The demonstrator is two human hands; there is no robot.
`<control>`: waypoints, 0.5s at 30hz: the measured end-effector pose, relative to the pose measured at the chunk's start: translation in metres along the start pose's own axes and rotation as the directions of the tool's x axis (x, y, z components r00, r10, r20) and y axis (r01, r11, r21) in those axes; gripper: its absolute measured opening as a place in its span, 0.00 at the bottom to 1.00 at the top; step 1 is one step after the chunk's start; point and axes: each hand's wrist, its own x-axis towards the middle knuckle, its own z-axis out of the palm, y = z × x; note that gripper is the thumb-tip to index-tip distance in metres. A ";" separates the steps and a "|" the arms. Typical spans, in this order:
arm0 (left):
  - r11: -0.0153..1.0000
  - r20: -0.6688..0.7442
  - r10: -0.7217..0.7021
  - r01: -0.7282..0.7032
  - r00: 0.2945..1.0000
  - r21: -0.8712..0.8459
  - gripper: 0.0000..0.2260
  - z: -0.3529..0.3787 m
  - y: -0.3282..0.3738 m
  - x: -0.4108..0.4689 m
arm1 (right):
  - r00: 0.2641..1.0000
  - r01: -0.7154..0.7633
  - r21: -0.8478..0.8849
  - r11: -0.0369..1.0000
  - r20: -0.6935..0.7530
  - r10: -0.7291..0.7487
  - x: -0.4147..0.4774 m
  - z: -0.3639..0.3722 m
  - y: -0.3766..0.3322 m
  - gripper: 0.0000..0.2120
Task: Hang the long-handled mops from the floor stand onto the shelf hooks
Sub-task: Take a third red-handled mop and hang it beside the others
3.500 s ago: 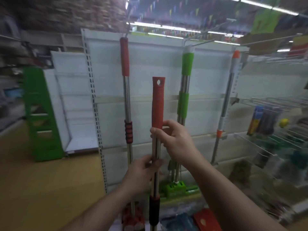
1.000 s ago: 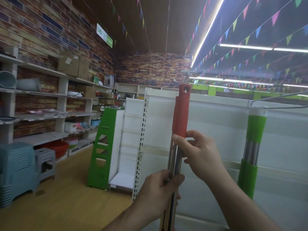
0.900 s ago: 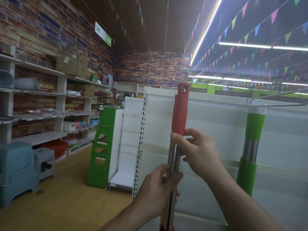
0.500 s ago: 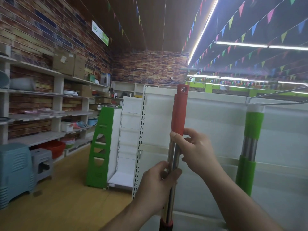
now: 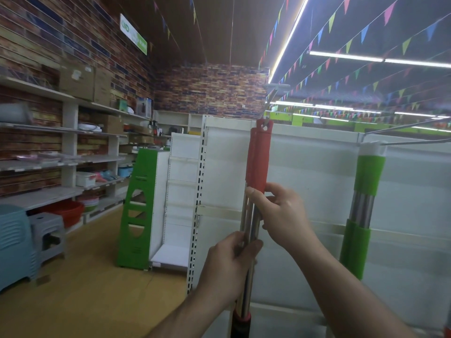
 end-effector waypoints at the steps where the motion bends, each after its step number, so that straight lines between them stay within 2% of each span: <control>1: 1.000 0.000 0.003 -0.003 1.000 0.010 0.14 0.001 -0.001 0.001 | 1.000 -0.001 0.002 1.000 0.000 0.001 0.001 0.000 0.000 0.17; 15: 1.000 0.005 0.005 -0.005 1.000 0.017 0.14 0.006 -0.012 0.019 | 0.999 0.032 -0.016 0.999 -0.003 -0.032 0.016 0.004 0.012 0.09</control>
